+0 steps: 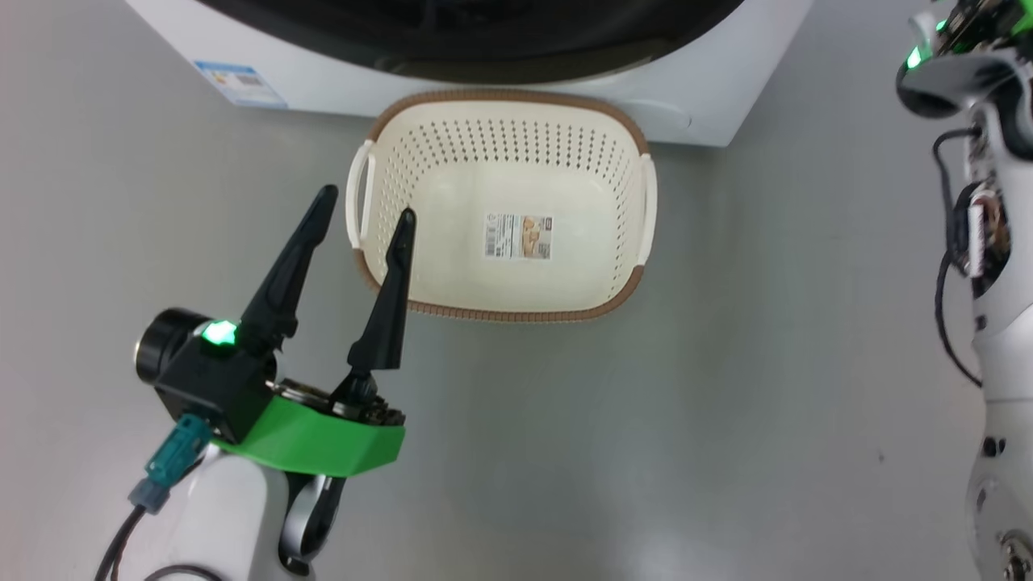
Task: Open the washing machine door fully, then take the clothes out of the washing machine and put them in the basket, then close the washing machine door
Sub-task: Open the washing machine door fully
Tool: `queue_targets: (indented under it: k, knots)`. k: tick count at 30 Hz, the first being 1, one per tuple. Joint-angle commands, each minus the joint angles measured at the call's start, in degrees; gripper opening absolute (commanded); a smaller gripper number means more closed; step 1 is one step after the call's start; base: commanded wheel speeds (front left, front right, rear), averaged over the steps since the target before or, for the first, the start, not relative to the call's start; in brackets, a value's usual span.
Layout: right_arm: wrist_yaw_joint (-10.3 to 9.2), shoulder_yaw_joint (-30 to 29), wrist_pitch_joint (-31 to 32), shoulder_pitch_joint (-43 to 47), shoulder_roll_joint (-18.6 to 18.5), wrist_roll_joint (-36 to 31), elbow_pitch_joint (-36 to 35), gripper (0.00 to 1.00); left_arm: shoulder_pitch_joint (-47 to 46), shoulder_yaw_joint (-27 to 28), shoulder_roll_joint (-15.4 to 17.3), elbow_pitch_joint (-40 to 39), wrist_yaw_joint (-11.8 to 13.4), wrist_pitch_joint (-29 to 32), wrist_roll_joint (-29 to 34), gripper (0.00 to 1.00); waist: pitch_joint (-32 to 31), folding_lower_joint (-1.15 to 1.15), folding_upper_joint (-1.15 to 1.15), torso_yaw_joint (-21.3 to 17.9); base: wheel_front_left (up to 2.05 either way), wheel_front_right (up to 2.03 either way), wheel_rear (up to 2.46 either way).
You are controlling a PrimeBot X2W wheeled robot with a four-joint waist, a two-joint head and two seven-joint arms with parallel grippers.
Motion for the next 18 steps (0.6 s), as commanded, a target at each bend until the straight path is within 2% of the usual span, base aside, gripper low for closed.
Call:
queue_targets:
  k: [1,18]
  knots:
    - [0.03,0.3,1.1,-2.4,0.3,0.1,-0.7,0.00,-1.3,1.4,1.0,-1.8,-0.1,-0.4,-0.4,1.00,2.7,0.00,0.00,1.3,0.00,0.00,0.00]
    - [0.03,2.3,11.7,-13.3,-0.7,-2.0,5.3,0.00,-2.8,-0.1,0.2,-1.5,-0.4,-0.7,-0.3,1.00,6.6,0.00,0.00,2.8,0.00,0.00,0.00]
